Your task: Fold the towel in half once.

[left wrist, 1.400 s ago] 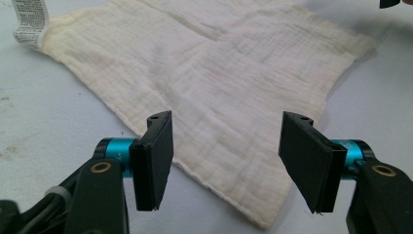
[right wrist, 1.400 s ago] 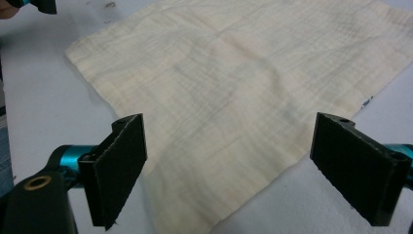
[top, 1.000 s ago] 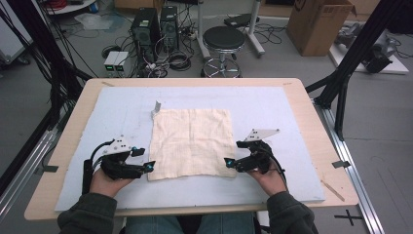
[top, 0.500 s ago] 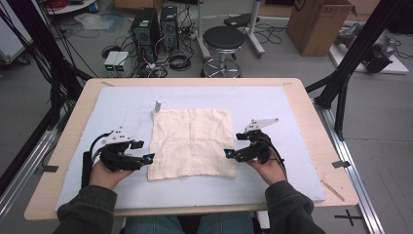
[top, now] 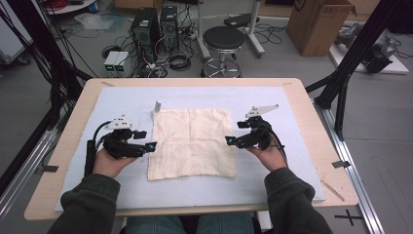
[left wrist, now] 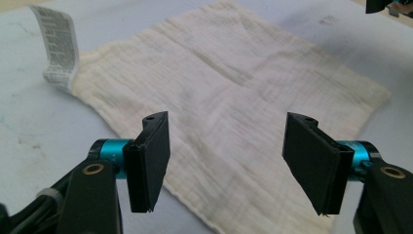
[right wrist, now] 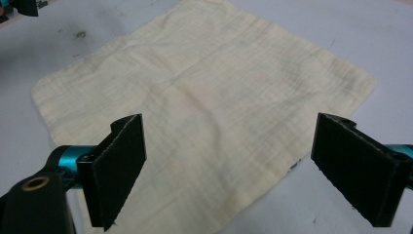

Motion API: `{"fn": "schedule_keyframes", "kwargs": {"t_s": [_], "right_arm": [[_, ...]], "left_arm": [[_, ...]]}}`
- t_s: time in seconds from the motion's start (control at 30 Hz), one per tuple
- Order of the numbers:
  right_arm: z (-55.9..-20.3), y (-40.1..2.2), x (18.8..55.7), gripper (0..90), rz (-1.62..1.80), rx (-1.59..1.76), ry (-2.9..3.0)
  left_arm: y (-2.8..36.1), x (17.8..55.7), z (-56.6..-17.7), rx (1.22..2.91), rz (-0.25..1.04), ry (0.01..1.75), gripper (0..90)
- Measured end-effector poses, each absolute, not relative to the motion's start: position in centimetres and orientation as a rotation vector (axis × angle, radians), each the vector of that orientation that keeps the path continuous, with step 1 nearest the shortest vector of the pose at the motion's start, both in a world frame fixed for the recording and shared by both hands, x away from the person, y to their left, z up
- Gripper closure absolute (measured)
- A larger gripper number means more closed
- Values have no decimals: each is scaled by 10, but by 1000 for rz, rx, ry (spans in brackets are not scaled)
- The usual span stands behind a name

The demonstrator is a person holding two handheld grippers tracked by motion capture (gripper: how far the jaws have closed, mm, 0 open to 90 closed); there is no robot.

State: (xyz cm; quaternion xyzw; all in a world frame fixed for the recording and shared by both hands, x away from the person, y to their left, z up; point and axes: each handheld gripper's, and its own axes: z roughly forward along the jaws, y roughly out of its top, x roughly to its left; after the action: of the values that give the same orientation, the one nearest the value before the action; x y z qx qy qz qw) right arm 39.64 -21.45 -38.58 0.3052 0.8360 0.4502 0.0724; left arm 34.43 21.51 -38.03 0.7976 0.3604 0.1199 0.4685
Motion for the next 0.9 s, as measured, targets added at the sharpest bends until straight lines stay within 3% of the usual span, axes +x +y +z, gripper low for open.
{"fn": "schedule_keyframes", "kwargs": {"t_s": [0.67,0.9], "right_arm": [[-356,-211,449,127,1312,919,2486],[-351,-206,477,169,1280,962,2470]], "left_arm": [[225,409,-369,1901,359,1018,409],[220,431,-362,1903,389,1048,415]]}}
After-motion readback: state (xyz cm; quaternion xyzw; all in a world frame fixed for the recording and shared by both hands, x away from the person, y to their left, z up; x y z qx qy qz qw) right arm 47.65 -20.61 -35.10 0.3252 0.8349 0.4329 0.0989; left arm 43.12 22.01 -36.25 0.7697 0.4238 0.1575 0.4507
